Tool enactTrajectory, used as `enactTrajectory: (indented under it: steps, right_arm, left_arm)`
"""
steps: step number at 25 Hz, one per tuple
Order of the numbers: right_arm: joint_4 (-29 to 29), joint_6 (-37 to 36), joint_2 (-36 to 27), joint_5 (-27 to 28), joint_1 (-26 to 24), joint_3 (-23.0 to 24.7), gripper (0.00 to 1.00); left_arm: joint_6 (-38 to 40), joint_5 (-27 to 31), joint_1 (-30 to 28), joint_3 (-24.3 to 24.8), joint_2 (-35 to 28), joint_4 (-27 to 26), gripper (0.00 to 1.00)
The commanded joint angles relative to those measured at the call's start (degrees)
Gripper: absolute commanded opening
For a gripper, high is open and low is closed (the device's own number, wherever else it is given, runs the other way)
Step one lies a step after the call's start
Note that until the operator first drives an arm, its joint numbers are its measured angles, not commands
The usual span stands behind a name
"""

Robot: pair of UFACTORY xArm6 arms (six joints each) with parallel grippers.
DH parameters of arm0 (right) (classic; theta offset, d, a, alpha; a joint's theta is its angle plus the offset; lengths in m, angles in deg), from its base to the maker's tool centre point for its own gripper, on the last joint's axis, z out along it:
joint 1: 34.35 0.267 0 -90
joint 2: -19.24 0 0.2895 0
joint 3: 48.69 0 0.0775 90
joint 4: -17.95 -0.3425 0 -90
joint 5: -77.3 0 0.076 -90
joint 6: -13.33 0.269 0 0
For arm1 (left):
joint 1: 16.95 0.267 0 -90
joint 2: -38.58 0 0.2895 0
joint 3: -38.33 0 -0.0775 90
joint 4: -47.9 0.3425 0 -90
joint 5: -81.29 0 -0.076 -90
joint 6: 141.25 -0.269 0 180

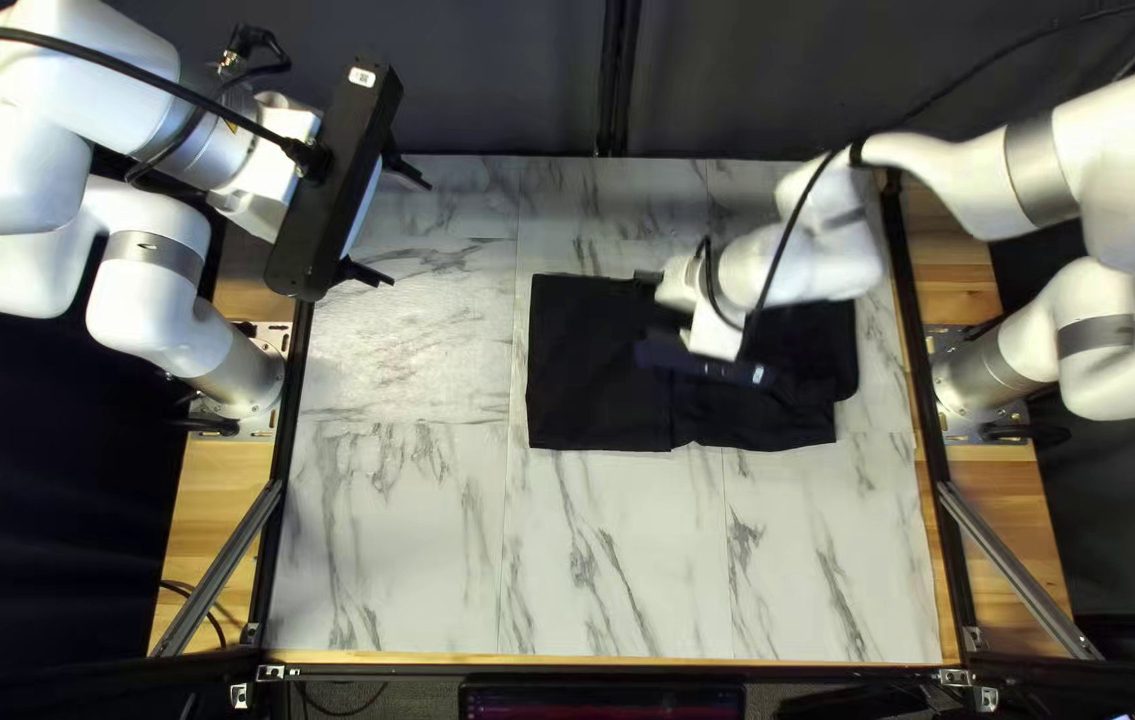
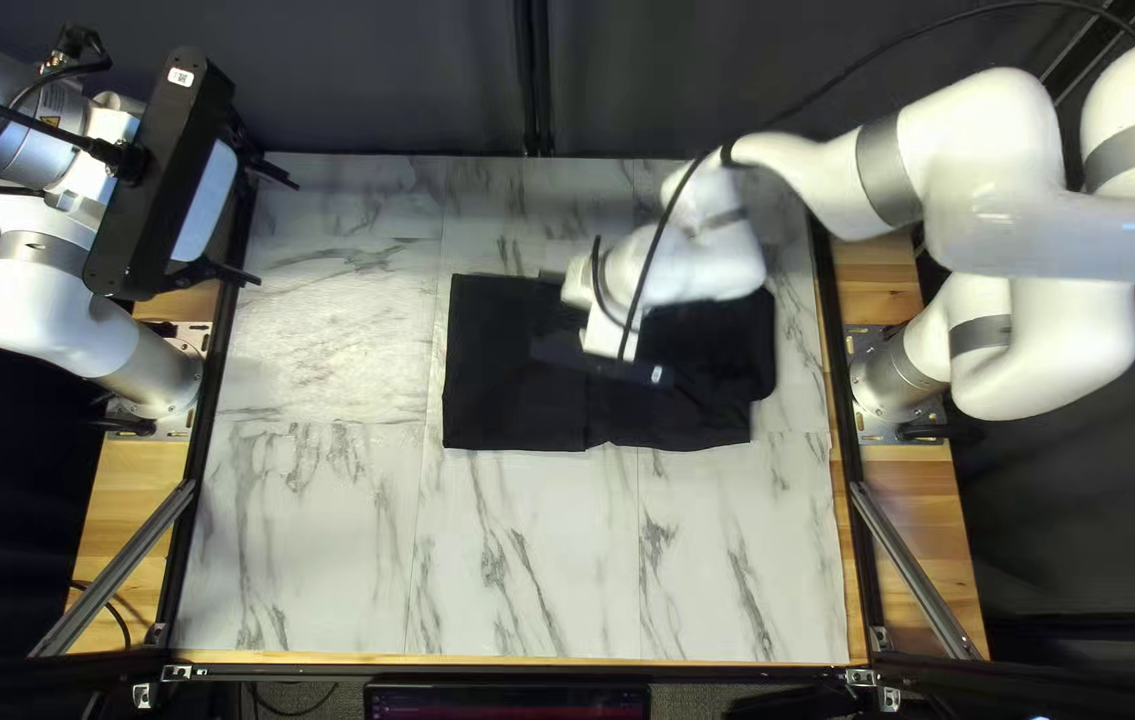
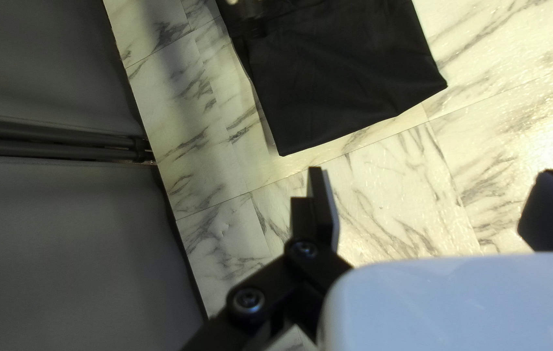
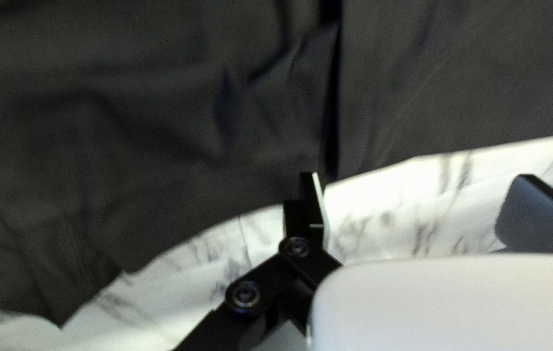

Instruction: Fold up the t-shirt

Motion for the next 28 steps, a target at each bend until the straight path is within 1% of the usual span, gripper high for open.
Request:
enactTrajectory:
  steps: [1,5,7,11,18,19,20,21,28]
  right_arm:
    - [2.96,6.74,3.28,-0.27,4.40,-1.63,1.00]
    - [3.53,9.44,4.71,0.00,6.42,-2.57,1.00]
    - [4.14,11.86,6.31,0.28,8.00,-3.82,1.00]
    - [5.42,15.47,8.99,0.11,9.57,-5.51,1.00]
    - [6.12,16.65,10.87,-0.67,9.47,-6.97,1.00]
    - [6.21,16.64,10.96,-0.79,9.37,-7.03,0.99]
    - [6.43,16.82,10.94,-0.91,9.33,-6.90,0.27]
    - [6.66,17.00,10.90,-1.04,9.32,-6.76,0.00]
    - [5.95,16.65,10.90,-0.69,9.82,-6.79,0.00]
  left_arm:
    - [0.00,0.00,0.00,0.00,0.00,0.00,1.00]
    - [0.00,0.00,0.00,0.00,0.00,0.00,1.00]
    - [0.00,0.00,0.00,0.00,0.00,0.00,1.00]
    - [0.00,0.00,0.00,0.00,0.00,0.00,1.00]
    - [0.00,0.00,0.00,0.00,0.00,0.00,1.00]
    - [0.00,0.00,0.00,0.00,0.00,0.00,1.00]
    - [0.00,0.00,0.00,0.00,0.00,0.00,1.00]
    - [0.00,0.00,0.00,0.00,0.00,0.00,1.00]
    - [0.00,0.00,0.00,0.00,0.00,0.00,1.00]
